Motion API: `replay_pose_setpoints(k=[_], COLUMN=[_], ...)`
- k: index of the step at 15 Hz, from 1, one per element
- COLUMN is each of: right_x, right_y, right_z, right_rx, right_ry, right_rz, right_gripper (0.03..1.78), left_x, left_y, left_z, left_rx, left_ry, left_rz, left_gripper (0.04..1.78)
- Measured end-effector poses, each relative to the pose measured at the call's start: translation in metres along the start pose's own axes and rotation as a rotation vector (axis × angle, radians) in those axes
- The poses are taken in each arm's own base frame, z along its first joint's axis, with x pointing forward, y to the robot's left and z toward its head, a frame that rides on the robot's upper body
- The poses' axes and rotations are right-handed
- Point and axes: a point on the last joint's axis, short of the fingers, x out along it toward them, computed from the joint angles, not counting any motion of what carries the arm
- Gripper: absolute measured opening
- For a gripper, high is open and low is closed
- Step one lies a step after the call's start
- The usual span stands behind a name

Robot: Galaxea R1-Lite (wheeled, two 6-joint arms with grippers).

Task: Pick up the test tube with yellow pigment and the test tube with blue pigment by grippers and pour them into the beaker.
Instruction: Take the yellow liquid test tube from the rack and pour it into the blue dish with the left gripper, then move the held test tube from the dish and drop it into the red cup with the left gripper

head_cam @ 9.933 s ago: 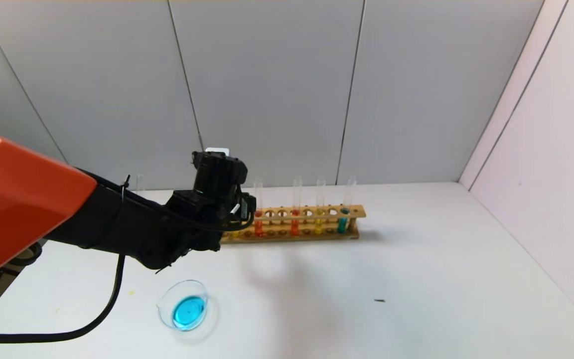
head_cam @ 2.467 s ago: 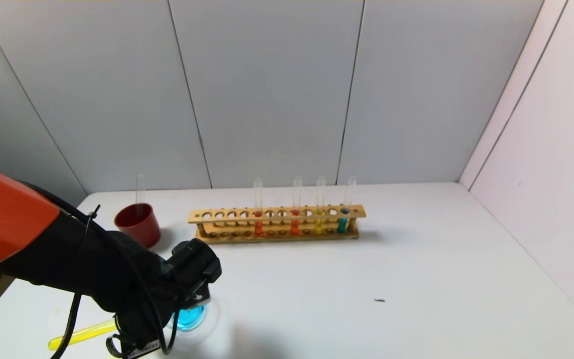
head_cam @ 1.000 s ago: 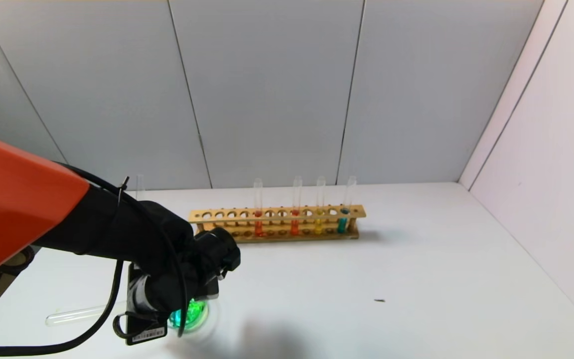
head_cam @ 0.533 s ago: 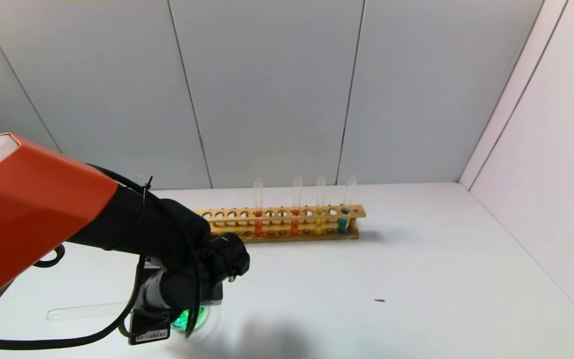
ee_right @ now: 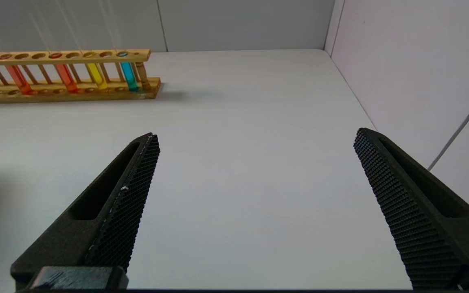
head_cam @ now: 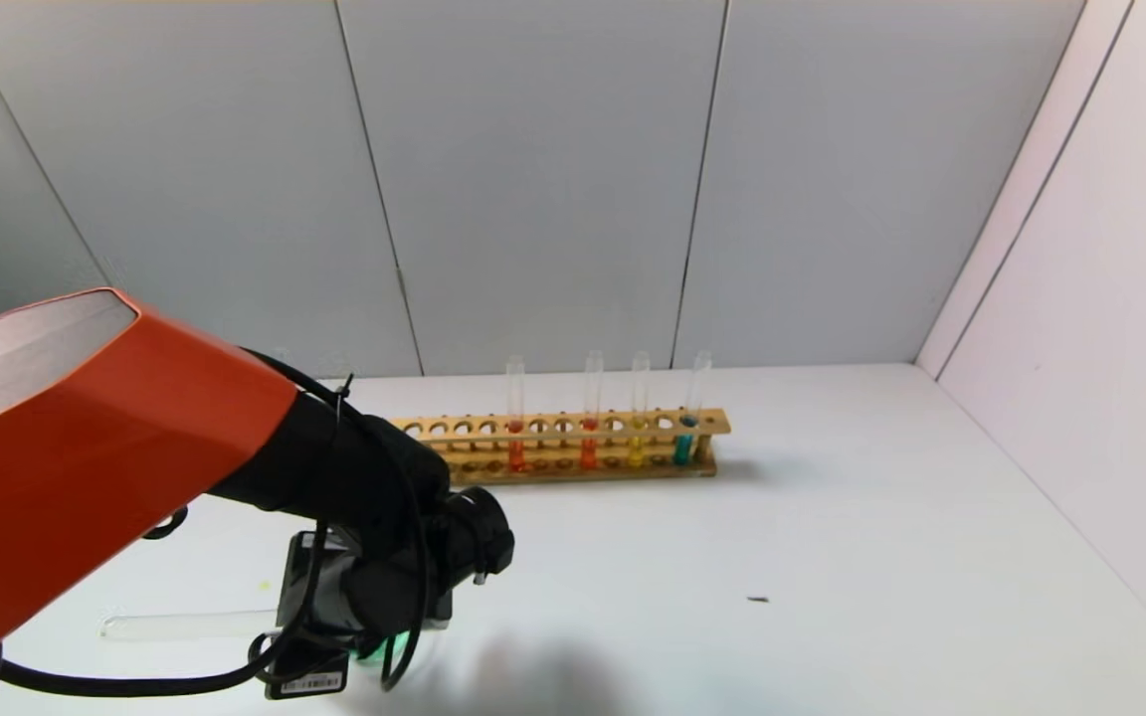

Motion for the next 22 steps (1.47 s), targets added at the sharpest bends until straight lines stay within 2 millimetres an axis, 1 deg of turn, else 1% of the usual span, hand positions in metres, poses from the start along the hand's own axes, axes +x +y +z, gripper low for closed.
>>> replay_pose_setpoints(k=[4, 15, 17, 19, 22], right_x=[0.000, 0.000, 0.000, 0.000, 0.000], right_y=[0.000, 0.000, 0.000, 0.000, 0.000], right_z=[0.000, 0.000, 0.000, 0.000, 0.000], right_rx=[0.000, 0.000, 0.000, 0.000, 0.000], right_ry=[0.000, 0.000, 0.000, 0.000, 0.000], right_rz=[0.000, 0.000, 0.000, 0.000, 0.000], right_gripper=[1.74, 1.74, 1.74, 1.74, 1.74], left_x=[0.001, 0.000, -0.008, -0.019, -0.037], left_y=[-0.002, 0.001, 0.007, 0.016, 0.028], left_z=[0.005, 0.007, 0.006, 0.001, -0.022], left_rx=[0.012, -0.003, -0.064, -0.183, -0.331], left_ry=[0.005, -0.005, -0.047, -0.116, -0.203], left_rz=[0.000, 0.006, 0.017, 0.023, 0.029], left_gripper=[0.30, 0.30, 0.30, 0.30, 0.30])
